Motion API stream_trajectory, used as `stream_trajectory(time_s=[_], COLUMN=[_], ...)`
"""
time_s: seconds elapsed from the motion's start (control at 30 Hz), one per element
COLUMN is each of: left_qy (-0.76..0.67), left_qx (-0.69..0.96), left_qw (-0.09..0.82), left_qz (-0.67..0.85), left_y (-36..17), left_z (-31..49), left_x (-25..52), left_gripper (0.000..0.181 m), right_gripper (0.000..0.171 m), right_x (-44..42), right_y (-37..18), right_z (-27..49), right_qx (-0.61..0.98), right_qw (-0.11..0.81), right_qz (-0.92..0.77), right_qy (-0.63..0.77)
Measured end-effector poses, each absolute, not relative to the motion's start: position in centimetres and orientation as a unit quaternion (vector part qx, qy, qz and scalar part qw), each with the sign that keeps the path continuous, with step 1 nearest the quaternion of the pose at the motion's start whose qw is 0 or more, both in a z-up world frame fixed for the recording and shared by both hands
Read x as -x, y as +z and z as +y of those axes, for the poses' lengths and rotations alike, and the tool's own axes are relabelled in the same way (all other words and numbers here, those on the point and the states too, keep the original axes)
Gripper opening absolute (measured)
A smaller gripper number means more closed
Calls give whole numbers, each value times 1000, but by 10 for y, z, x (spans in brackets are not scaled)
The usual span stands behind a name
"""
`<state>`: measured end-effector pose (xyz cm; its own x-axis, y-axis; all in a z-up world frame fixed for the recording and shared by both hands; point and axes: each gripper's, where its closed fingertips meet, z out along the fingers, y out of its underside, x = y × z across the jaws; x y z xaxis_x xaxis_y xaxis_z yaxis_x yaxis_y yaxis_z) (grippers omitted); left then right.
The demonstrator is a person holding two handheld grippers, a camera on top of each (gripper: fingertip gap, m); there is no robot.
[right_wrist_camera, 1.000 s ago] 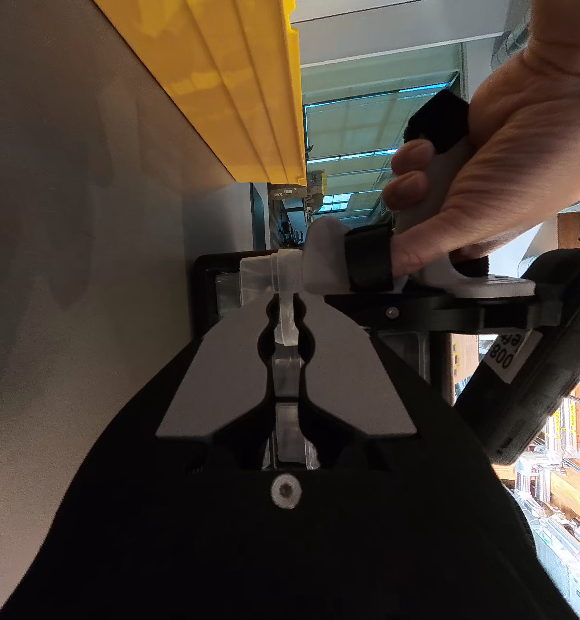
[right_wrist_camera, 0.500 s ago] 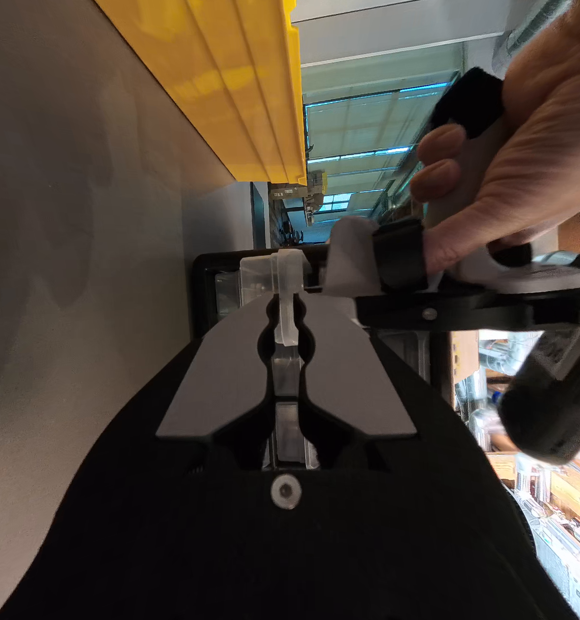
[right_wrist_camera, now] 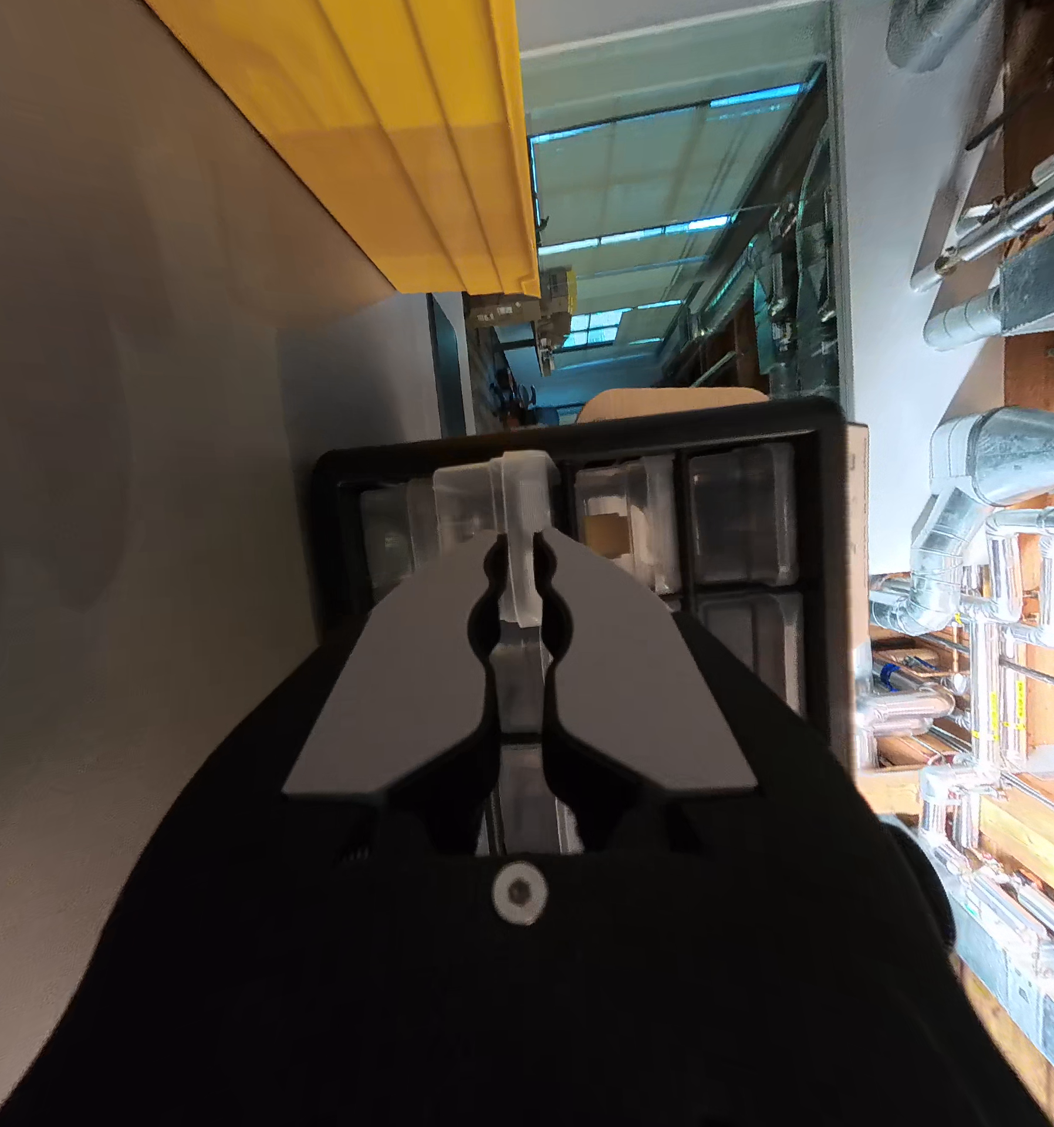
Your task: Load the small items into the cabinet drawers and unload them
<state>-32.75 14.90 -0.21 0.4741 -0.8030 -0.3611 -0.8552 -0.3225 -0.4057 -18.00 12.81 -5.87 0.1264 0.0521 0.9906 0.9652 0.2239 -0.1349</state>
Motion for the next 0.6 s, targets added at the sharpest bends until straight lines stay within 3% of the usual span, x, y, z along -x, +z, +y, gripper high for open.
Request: stream_trajectory(time_s=[0.27,0.6], left_qy=[44,13], left_qx=[878,863], left_qw=[133,68], left_qz=[457,500], left_y=[-91,-129], left_z=[190,208], left_x=[407,420], left_gripper=[37,31], right_gripper=[9,13], right_x=[167,167], right_y=[-57,-57], right_z=[160,172], right_qx=[519,527], right_qw=[573,571], right_qz=[-490,-483], right_qy=[-403,-403])
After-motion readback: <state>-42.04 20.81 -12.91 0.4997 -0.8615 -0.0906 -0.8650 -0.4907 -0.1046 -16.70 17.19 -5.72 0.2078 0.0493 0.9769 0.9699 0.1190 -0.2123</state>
